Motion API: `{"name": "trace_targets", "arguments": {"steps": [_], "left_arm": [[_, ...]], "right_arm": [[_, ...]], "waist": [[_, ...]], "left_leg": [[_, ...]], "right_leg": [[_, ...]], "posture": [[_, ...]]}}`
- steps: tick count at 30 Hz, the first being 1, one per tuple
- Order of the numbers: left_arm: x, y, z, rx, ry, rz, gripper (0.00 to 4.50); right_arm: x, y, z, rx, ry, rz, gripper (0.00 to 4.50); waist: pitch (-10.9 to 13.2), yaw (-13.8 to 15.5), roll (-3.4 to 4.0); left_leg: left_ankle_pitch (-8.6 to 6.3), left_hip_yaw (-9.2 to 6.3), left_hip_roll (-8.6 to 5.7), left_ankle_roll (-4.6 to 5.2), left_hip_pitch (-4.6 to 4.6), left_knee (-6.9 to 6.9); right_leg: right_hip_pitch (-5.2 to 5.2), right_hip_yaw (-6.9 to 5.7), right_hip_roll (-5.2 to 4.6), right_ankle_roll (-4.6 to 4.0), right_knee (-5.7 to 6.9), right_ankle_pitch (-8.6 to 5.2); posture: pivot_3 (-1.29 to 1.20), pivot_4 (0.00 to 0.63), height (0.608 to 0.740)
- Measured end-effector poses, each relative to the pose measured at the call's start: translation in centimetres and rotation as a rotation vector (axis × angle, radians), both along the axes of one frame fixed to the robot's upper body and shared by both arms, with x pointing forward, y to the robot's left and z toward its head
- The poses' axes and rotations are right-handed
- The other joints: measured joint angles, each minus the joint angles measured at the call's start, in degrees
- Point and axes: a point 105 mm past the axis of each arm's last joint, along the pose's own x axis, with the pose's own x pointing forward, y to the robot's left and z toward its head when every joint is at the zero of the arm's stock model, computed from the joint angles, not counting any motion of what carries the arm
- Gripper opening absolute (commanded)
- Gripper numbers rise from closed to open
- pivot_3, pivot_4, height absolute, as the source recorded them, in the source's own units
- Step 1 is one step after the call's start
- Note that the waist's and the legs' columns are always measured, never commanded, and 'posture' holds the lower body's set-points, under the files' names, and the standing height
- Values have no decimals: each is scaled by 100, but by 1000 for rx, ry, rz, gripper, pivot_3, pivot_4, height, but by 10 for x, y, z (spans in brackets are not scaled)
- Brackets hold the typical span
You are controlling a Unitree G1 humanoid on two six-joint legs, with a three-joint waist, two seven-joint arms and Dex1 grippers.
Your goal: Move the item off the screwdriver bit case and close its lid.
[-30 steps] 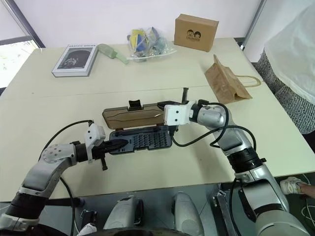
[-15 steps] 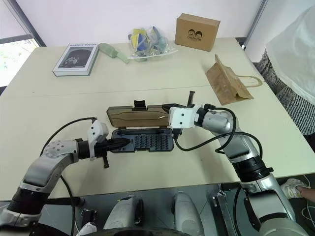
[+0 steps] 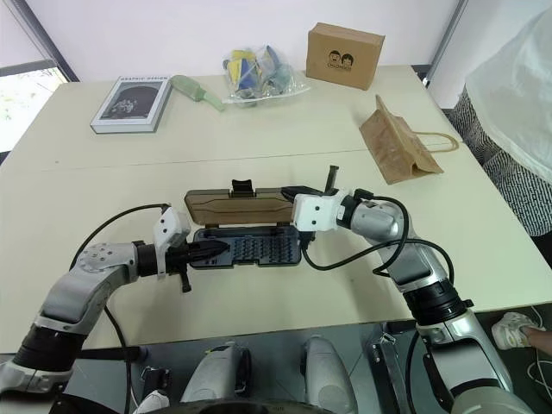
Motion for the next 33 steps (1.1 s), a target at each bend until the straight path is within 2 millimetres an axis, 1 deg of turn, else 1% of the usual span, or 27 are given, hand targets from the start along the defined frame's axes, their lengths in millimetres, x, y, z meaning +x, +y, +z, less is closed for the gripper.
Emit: {"name": "trace_targets", "arguments": {"steps": [6,15,17,21,26,28,30,33], "left_arm": [[1,-1,3,-6,15,-10,0],[6,-8,15,-64,22,-11,0],[5,-12,24,-83,11,-26,0],[-2,-23,42,-113,-13,-101,0],[-2,-33,61,-162,-27,-147,0],[4,-35,77,-211,-59,-137,0],[12,-36,99,-265,-119,-119,0],[24,-33,125,-334,-183,-72,0]], "right_arm": [[3,1,-1,-8,-14,12,35],[2,2,-3,-8,-23,28,35],[2,2,-3,-9,-23,28,35],[3,2,-3,-10,-23,29,35],[3,2,-3,-10,-23,30,35],[3,1,-3,-11,-25,31,35],[3,1,-4,-12,-27,33,35],[3,2,-3,-16,-32,39,35]], "waist": [[0,-5,0],[0,-11,0],[0,-11,-1],[0,-11,-1],[0,-10,-1],[0,-4,-2],[0,-6,-3],[0,-14,-3]], "left_leg": [[0,0,0,0,0,0],[0,-1,1,0,1,1],[0,-1,1,0,0,2],[0,-2,1,0,1,3],[0,-2,1,0,0,7],[0,-4,1,0,0,9],[0,-4,0,0,0,11],[0,-5,0,0,0,12]], "right_leg": [[0,0,2,0,0,0],[0,0,3,11,2,6],[0,0,3,11,2,7],[0,1,4,11,3,7],[1,0,5,12,4,7],[2,0,5,12,4,7],[3,0,5,13,4,7],[3,0,7,14,5,8]], "posture": [[0,150,740],[0,150,740],[0,150,740],[0,150,740],[0,150,740],[0,150,740],[0,150,740],[0,150,740]]}}
